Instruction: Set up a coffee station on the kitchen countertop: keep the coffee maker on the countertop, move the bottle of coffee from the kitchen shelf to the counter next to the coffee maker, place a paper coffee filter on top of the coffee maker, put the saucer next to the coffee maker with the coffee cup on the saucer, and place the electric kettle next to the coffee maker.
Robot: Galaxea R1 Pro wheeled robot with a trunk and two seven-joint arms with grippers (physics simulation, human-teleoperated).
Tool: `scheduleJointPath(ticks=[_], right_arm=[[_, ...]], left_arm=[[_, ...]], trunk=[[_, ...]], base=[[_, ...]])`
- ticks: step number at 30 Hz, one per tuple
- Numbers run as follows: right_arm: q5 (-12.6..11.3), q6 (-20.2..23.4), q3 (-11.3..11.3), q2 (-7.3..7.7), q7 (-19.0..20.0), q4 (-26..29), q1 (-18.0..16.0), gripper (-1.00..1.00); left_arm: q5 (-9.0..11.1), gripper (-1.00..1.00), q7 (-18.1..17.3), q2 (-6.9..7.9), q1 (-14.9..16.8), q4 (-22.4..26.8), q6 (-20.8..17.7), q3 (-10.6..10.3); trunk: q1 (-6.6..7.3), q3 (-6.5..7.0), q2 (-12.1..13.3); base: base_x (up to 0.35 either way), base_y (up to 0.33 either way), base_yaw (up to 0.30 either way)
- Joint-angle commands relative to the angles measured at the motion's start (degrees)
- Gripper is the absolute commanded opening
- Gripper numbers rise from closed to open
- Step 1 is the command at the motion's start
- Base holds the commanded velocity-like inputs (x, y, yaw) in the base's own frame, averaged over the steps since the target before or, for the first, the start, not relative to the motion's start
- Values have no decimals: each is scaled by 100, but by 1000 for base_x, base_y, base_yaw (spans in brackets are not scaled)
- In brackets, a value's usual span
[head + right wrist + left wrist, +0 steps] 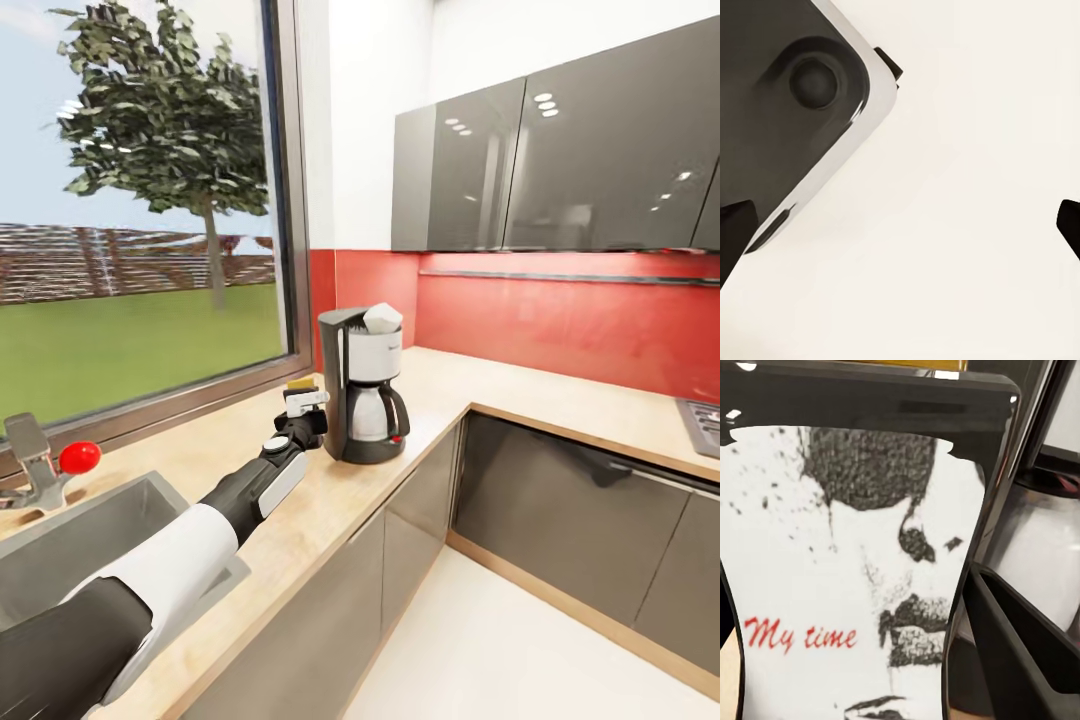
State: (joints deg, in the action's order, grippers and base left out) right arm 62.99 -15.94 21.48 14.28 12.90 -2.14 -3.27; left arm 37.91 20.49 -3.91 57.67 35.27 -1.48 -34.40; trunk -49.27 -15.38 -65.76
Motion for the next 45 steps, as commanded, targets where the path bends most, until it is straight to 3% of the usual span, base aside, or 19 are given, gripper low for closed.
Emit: scheduleJointPath(ticks=[1, 25, 29, 45], right_arm=[[28, -17, 45, 5, 11, -14, -7, 100], [29, -15, 41, 5, 11, -14, -7, 100], [-23, -58, 66, -105, 35, 26, -63, 100], [-23, -58, 66, -105, 35, 26, -63, 100]], left_arm=[[15, -100, 44, 4, 7, 12, -19, -32], [12, -100, 51, 4, 7, 62, -19, -32], [11, -100, 84, -22, -91, 190, -29, -43], [11, -100, 84, -22, -91, 191, -29, -43]], trunk=[[-23, -26, -47], [-550, -457, -1010], [-550, -456, -1008], [-550, -456, -1008]], base=[[0, 0, 0], [0, 0, 0], [0, 0, 0], [0, 0, 0]])
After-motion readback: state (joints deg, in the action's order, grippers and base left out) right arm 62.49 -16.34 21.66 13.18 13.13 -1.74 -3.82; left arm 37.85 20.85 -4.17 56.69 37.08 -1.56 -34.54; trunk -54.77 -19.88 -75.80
